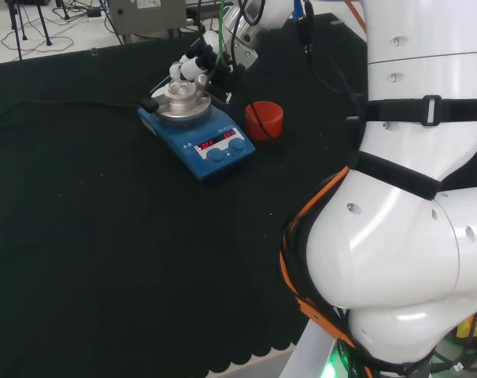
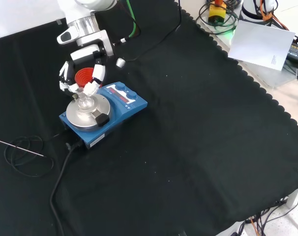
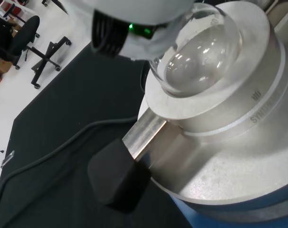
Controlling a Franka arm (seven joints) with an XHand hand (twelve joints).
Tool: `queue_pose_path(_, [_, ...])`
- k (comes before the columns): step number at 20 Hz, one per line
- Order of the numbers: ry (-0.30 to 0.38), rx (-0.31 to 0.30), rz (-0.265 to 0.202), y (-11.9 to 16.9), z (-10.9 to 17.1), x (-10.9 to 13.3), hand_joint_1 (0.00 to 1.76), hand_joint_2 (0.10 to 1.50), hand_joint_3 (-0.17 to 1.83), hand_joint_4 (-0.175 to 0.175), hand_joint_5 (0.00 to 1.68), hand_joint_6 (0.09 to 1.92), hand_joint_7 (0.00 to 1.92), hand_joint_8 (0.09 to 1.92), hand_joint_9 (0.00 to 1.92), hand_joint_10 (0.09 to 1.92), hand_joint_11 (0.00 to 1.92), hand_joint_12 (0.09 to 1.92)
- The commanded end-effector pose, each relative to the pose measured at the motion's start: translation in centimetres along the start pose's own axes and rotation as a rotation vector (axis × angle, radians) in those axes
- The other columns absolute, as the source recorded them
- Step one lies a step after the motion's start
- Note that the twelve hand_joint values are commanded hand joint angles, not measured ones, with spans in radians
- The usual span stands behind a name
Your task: Place the round-bottom flask on the heater.
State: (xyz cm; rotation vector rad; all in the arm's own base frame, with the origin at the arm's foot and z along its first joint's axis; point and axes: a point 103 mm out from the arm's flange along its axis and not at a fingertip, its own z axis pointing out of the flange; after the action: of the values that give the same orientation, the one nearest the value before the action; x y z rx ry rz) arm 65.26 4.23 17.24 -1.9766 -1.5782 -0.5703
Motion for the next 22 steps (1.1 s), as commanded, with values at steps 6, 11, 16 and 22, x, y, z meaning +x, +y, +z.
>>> queue_pose_path(6, [-0.023, 0.017, 0.000, -0.5, -0.5, 0.5, 1.02, 0.58, 0.77, -0.077, 0.88, 0.75, 0.54, 0.69, 0.75, 0.65, 0.47, 1.29])
queue_pose_path(11, [-0.025, 0.015, -0.002, -0.9, -0.8, 0.5, 0.99, 0.55, 0.78, -0.068, 0.78, 0.75, 0.51, 0.69, 0.73, 0.65, 0.45, 1.30])
queue_pose_path(16, [-0.020, -0.007, -0.014, -1.7, -1.6, 0.6, 0.98, 0.54, 0.77, -0.065, 0.73, 0.74, 0.49, 0.69, 0.72, 0.66, 0.45, 1.30])
queue_pose_path(22, [-0.014, -0.029, -0.014, -4.1, -4.4, 0.9, 0.97, 0.55, 0.76, -0.064, 0.72, 0.75, 0.48, 0.69, 0.71, 0.66, 0.44, 1.30])
